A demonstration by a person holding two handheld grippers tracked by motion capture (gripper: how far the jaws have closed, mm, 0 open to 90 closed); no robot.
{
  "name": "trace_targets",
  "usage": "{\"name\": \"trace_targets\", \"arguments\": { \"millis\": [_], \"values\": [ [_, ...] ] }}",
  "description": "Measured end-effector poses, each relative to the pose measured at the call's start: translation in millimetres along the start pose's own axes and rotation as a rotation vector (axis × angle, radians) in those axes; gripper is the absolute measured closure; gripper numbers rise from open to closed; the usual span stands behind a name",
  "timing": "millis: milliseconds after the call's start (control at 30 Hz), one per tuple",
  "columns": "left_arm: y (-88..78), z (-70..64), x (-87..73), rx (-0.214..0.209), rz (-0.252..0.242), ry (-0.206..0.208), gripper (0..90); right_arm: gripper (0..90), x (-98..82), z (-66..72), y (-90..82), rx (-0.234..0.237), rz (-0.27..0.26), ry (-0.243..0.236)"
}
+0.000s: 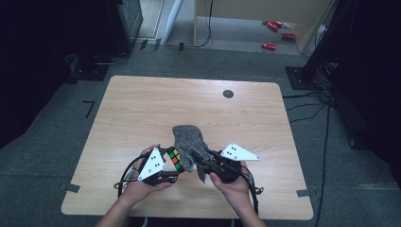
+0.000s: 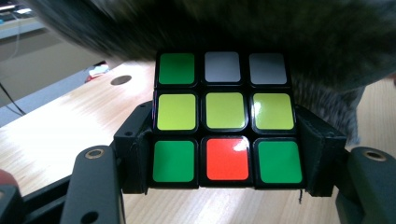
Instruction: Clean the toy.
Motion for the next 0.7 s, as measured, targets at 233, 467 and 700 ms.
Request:
{"name": "trace_targets", "arguments": {
  "millis": [233,467,700],
  "values": [
    [-2.6,1.6,3.7,0.009,-0.017,-0.005,34.8,65.3,-13.4,-23.7,4.1,-0.087,0.036,-0.002],
    [-0.3,0.5,0.7,0.000,0.004,-0.003,34.7,65.2,1.9,2.7,-0.6,0.008,-0.027,-0.024],
    [-9.2,10.1,6.6,0.022,-0.040,-0.051,34.7,65.0,-16.8,-28.6,6.0,-0.065,0.028,0.018]
  ]
}}
Point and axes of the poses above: each handheld gripper's, and its own axes: y roughly forward along the jaws, x roughly out of its top, z roughly to its left, the point moved 8 cm from there along y, roughly forward along the jaws, and after that the axes turned 4 degrees about -x, right-handed, at the moved point
